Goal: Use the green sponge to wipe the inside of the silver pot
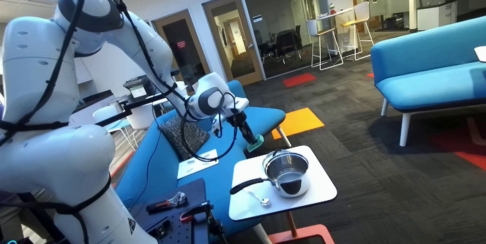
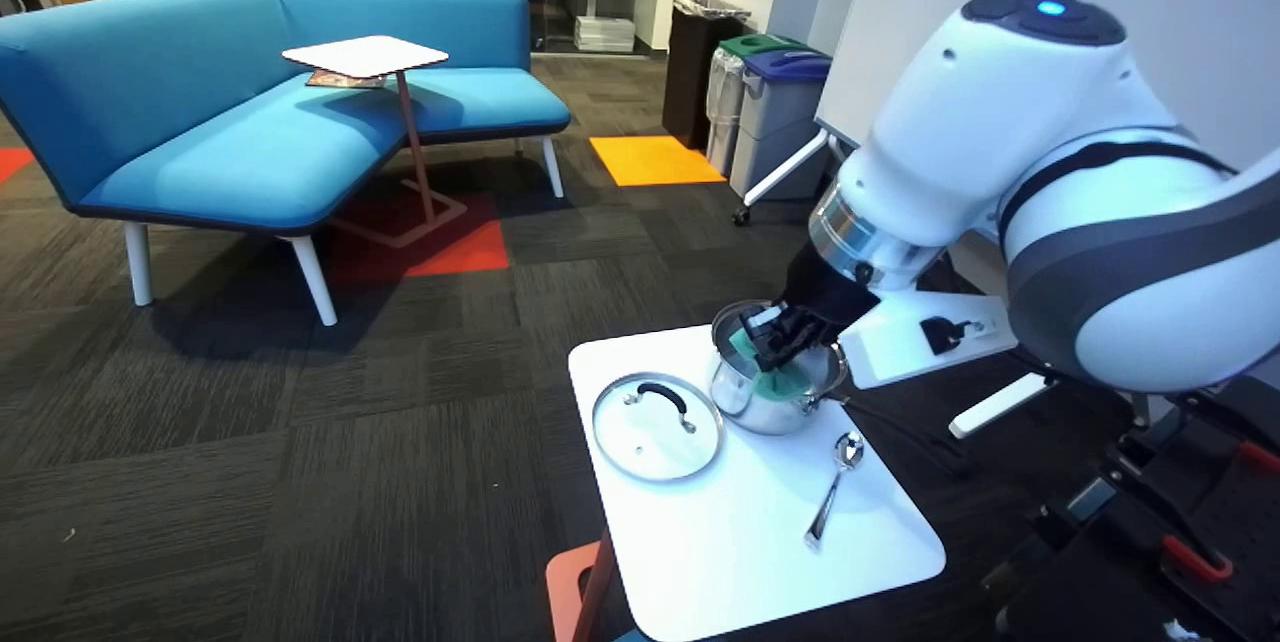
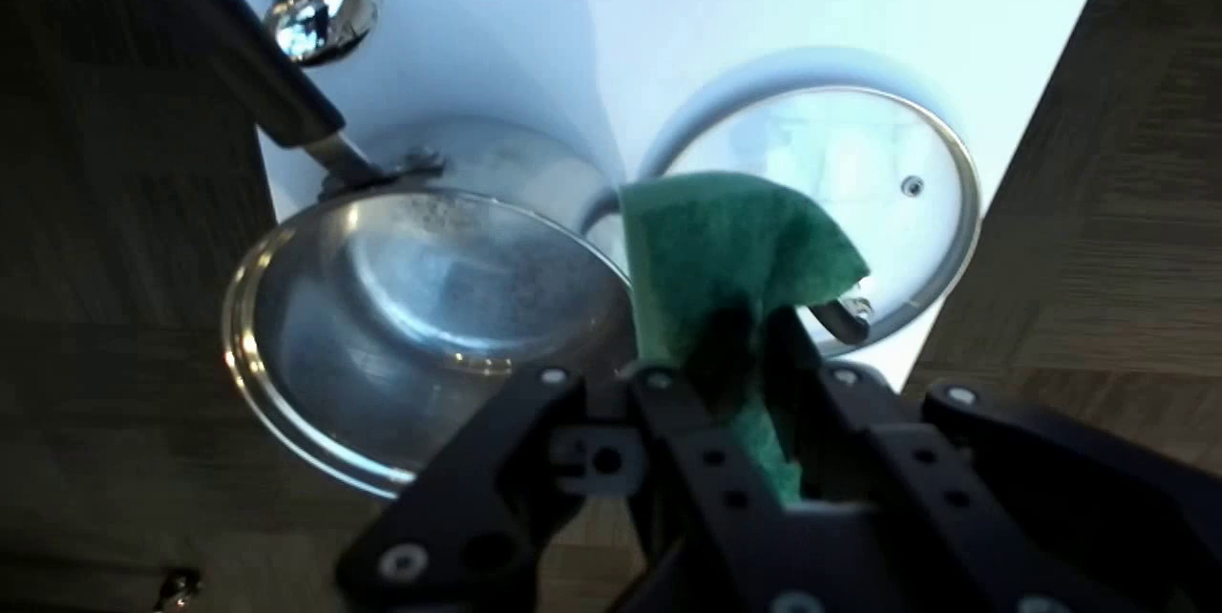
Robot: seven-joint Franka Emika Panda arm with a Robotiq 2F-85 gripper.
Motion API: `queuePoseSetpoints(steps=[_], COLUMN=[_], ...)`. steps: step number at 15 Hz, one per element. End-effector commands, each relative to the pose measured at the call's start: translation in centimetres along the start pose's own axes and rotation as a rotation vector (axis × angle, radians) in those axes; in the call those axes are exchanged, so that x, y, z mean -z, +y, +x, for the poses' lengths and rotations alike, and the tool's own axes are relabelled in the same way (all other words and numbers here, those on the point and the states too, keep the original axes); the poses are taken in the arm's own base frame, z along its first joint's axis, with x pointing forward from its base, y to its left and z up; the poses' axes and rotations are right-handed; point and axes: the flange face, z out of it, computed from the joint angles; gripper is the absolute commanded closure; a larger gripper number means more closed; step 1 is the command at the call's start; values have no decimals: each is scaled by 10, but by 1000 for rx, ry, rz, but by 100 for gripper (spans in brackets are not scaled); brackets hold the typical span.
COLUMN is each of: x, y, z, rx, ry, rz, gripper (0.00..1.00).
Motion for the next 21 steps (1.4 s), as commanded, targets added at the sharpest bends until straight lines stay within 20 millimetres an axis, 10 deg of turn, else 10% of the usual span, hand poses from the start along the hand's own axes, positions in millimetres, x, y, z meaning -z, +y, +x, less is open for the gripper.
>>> queuePoseSetpoints(steps=[1,14,21], x=[12,-27,-75], y=[-3,66,59], z=[0,81,76], rx=[13,-130,-139], ry=[10,-194,-236], rz=[18,-120,-114], gripper=[90,98,98])
